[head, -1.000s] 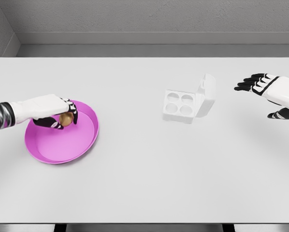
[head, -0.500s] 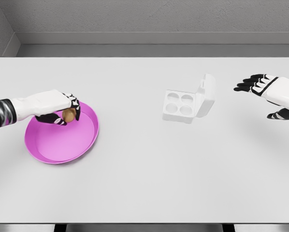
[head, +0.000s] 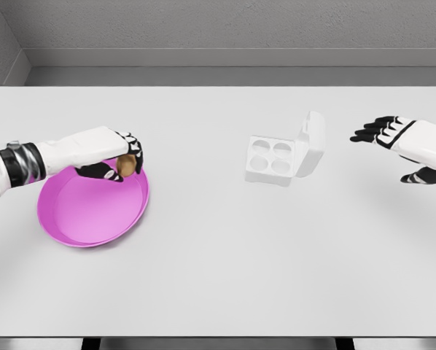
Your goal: Pack egg into the box and close the box lid
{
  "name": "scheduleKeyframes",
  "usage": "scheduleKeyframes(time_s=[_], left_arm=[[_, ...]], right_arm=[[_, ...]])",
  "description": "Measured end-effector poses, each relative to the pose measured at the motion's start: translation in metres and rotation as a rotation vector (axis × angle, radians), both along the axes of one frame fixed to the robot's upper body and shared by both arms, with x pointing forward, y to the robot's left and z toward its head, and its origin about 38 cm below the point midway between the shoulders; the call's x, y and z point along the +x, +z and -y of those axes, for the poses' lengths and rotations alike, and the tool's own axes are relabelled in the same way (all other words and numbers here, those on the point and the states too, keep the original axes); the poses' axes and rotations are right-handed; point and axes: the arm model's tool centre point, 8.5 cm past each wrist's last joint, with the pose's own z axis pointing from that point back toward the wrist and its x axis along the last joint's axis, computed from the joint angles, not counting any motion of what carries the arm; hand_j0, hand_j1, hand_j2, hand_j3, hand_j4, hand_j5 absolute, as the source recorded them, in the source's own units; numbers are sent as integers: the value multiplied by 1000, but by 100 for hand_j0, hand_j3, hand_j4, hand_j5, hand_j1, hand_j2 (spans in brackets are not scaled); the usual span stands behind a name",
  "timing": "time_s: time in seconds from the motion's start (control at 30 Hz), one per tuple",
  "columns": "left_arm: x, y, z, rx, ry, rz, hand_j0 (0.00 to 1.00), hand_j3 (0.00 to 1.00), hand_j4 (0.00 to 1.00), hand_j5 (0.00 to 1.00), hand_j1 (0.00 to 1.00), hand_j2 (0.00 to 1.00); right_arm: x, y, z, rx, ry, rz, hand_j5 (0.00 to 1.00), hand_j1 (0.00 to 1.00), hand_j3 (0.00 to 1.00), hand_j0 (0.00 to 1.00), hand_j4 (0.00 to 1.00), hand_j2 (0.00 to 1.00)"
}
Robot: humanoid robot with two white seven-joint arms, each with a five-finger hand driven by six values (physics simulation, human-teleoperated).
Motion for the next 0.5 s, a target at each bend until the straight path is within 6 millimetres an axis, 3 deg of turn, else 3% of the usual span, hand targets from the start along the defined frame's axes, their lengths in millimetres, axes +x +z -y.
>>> scheduleKeyframes(time_s=[0.5], left_arm=[[9,4,52,-115,-60,22,37,37,37,37,37,37]], right_arm=[[8,-16,0,-16,-14,-54,100,100,100,100,100,100]])
